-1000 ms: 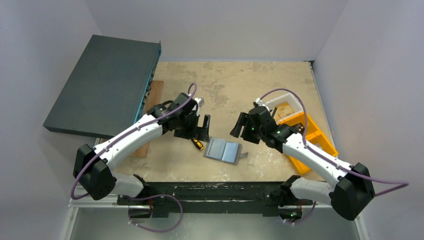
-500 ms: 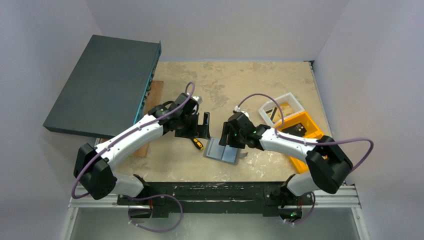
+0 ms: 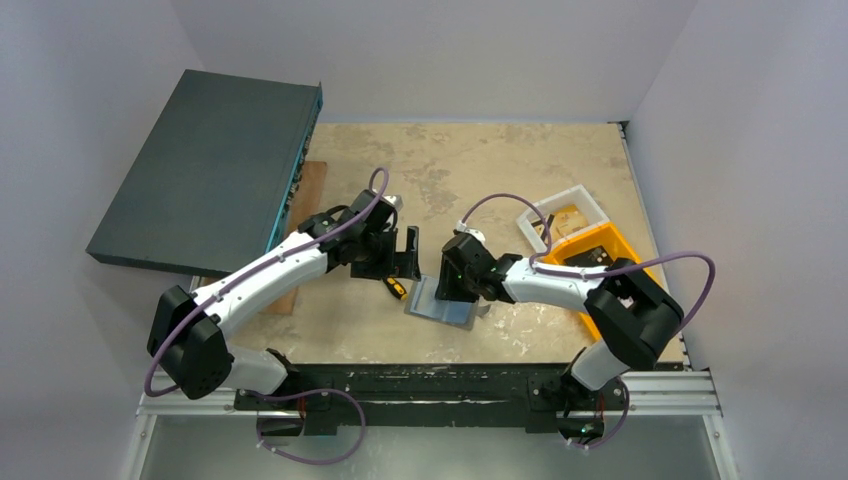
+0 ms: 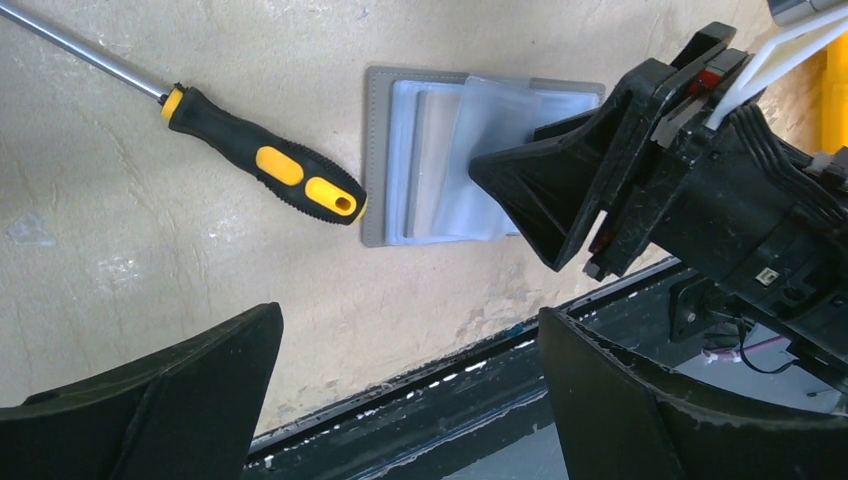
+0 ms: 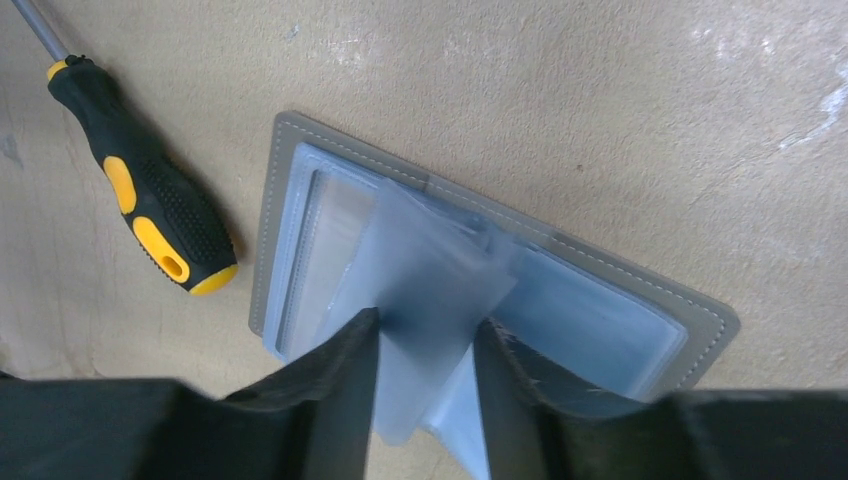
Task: Take the credit cards out of the card holder
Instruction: Remove the credit card from the card holder.
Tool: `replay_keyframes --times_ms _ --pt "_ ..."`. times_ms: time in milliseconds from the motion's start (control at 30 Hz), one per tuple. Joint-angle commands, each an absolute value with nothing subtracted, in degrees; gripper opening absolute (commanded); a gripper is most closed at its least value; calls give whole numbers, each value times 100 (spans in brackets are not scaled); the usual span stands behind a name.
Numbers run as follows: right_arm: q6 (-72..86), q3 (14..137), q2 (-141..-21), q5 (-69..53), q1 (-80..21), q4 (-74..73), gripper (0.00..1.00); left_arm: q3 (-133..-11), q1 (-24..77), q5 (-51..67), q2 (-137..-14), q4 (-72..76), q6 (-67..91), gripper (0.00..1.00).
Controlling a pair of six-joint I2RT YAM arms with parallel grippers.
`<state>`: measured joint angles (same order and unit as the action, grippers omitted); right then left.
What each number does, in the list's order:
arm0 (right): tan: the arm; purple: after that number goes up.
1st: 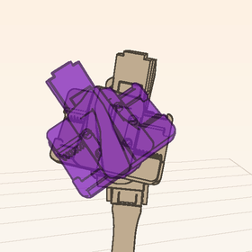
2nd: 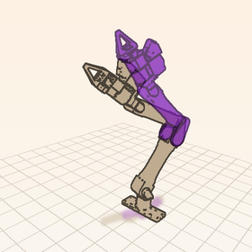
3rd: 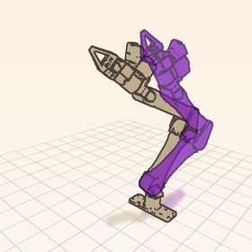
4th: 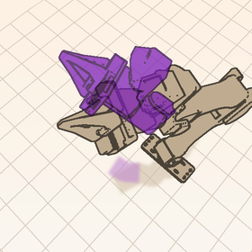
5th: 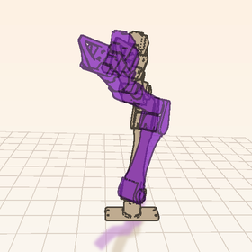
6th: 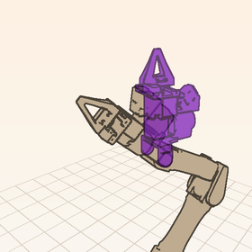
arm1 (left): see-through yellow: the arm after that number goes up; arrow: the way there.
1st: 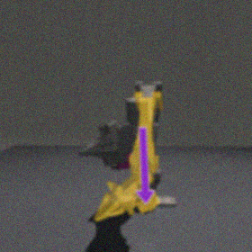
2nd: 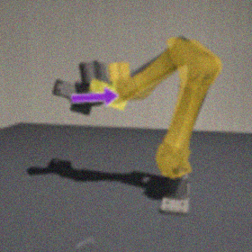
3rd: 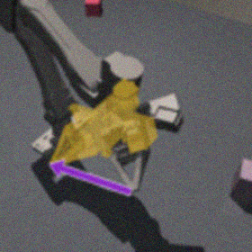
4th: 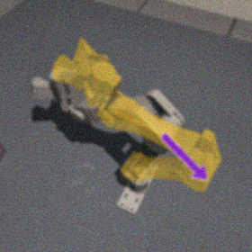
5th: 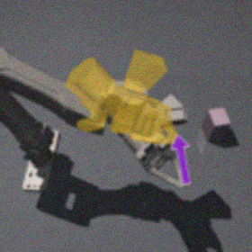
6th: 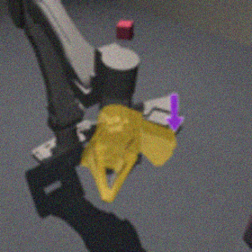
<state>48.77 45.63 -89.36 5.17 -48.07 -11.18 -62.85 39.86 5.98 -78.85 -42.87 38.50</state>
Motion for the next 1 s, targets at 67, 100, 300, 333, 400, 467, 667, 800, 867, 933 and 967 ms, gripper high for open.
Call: replay_keyframes --times_ms 67,100,300,333,400,467,667,800,867,933,967 --pt "5008 4285 -8914 454 -4816 -810 24 -6180 3955 837 -7972 -3977 3968 98" --pt "5017 4228 -8880 437 -4812 -759 22 -6159 3955 876 -7992 -3948 3972 96" --pt "5020 3816 -8615 274 -4810 -312 13 -6043 4010 1250 -8253 -3592 4029 69" --pt "5019 3769 -8599 258 -4801 -224 12 -6045 4029 1300 -8328 -3541 4040 62" --pt "5010 3638 -8588 187 -4792 -52 9 -6059 4083 1393 -8450 -3433 4051 53" --pt "5010 3532 -8609 97 -4782 125 7 -6100 4155 1419 -8599 -3359 4060 47" --pt "5062 3326 -8728 21 -4740 432 4 -6267 4296 1478 -9143 -3188 4086 38" --pt "5073 3271 -8788 24 -4722 494 3 -6319 4350 1468 -9399 -3146 4078 37" --pt "5084 3239 -8788 20 -4708 522 3 -6299 4364 1473 -9507 -3108 4078 37" --pt "5100 3203 -8794 26 -4698 554 3 -6263 4375 1507 -9599 -3036 4069 36" --pt "5102 3188 -8797 20 -4694 566 3 -6244 4369 1540 -9647 -2994 4072 35"
